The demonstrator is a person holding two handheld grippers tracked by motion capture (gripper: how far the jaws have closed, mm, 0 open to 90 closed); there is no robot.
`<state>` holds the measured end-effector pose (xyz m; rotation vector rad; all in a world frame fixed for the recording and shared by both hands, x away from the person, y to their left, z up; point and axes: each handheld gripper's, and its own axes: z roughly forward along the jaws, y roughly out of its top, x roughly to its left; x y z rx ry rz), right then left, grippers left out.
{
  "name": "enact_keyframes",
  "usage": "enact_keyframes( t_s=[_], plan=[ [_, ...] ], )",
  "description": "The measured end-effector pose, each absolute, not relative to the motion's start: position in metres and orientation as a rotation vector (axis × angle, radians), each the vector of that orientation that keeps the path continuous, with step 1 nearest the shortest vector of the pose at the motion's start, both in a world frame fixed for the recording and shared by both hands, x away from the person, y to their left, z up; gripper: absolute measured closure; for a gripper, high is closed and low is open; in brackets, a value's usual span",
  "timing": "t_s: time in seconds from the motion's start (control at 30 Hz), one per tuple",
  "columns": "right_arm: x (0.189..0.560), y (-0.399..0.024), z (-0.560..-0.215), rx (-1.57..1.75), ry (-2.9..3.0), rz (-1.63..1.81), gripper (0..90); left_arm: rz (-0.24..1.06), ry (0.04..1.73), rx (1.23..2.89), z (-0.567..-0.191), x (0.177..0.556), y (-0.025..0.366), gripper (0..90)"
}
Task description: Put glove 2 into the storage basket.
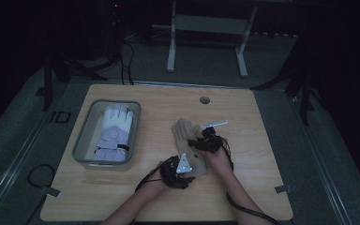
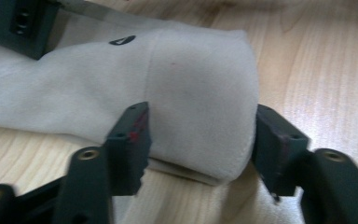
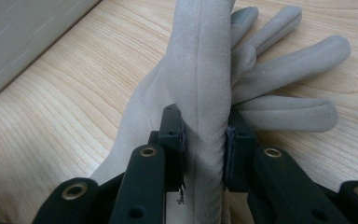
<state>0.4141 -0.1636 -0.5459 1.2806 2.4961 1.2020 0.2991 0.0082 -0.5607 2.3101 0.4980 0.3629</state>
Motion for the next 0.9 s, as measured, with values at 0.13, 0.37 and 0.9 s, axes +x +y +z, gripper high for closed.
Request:
enact_keyframes(
  t_s=[0.13, 0.37, 0.9],
  plan=[
    [0.414, -0.163, -0.545, 1.280, 2.498, 1.191, 73.5, 0.424, 0.506, 2.346, -0.557, 0.301, 0.003, 62.9],
    [0.415, -0.162, -0.542, 1.293, 2.508, 1.192, 74.3, 0.426, 0.501, 2.406, -0.551, 0.307, -0.001, 80.4],
    [0.411, -0.150, -0.512, 1.229, 2.484, 1.259, 74.4, 0.413, 0.494, 2.435, -0.520, 0.304, 0.014, 82.3]
  ],
)
